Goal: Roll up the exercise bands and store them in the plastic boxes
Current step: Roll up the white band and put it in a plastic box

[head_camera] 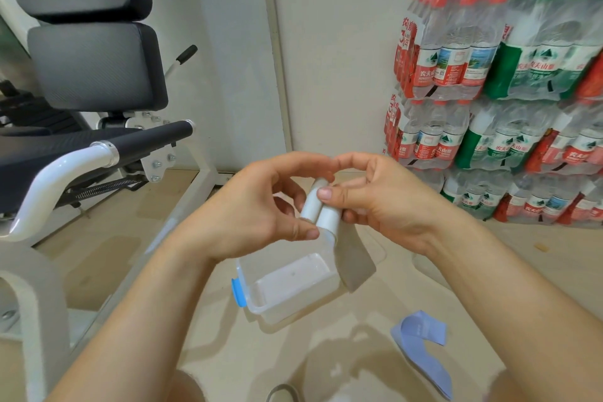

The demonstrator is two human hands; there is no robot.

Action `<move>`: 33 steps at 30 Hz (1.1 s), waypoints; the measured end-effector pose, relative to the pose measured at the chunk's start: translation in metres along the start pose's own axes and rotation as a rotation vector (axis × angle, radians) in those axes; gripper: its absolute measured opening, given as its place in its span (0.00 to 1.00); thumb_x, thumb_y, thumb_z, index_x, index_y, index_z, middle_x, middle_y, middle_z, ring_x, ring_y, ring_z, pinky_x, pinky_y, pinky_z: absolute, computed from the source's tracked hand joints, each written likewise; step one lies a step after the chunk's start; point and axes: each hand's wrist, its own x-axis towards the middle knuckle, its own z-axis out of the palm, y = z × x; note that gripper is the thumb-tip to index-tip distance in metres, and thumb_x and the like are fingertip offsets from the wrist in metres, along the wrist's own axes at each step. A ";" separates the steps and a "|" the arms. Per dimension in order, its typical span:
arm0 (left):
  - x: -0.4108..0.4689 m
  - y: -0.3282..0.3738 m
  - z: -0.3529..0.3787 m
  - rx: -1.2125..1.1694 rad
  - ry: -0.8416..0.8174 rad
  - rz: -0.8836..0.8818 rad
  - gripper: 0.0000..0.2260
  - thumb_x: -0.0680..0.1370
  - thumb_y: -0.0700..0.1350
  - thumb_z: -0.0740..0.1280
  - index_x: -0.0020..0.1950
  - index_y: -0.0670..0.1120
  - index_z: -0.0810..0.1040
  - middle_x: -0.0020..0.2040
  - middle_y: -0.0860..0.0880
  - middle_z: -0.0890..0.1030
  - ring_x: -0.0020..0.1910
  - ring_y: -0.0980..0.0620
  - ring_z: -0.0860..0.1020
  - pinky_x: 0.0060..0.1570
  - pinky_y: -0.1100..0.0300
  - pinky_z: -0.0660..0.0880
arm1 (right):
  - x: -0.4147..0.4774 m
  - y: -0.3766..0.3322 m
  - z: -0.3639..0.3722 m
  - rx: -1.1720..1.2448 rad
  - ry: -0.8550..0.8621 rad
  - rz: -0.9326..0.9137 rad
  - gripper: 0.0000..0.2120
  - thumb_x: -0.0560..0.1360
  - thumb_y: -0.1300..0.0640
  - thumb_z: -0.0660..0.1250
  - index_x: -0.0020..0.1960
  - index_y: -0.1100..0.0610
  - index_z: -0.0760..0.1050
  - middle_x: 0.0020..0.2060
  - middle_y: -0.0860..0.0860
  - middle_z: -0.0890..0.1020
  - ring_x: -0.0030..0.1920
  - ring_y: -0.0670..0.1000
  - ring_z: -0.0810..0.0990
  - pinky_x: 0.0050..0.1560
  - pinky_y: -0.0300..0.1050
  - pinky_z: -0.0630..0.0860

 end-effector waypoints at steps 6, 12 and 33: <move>0.007 -0.011 0.006 -0.476 -0.020 0.029 0.22 0.61 0.37 0.78 0.52 0.51 0.81 0.53 0.47 0.82 0.45 0.47 0.78 0.42 0.61 0.77 | 0.001 -0.001 -0.006 0.263 -0.049 0.015 0.25 0.62 0.62 0.73 0.57 0.57 0.70 0.35 0.55 0.82 0.39 0.54 0.76 0.36 0.40 0.74; 0.008 -0.011 0.005 -0.472 -0.010 0.050 0.20 0.59 0.37 0.78 0.49 0.51 0.82 0.52 0.44 0.83 0.42 0.45 0.76 0.39 0.62 0.77 | -0.002 -0.001 -0.008 0.279 -0.074 0.021 0.23 0.64 0.62 0.72 0.56 0.56 0.70 0.37 0.54 0.82 0.35 0.50 0.78 0.31 0.36 0.74; 0.004 -0.010 0.000 -0.280 -0.097 -0.024 0.25 0.62 0.33 0.77 0.55 0.50 0.79 0.59 0.53 0.80 0.45 0.47 0.77 0.45 0.56 0.78 | -0.004 -0.003 -0.008 0.201 -0.111 0.033 0.18 0.70 0.70 0.69 0.51 0.56 0.65 0.37 0.60 0.84 0.37 0.53 0.83 0.35 0.40 0.79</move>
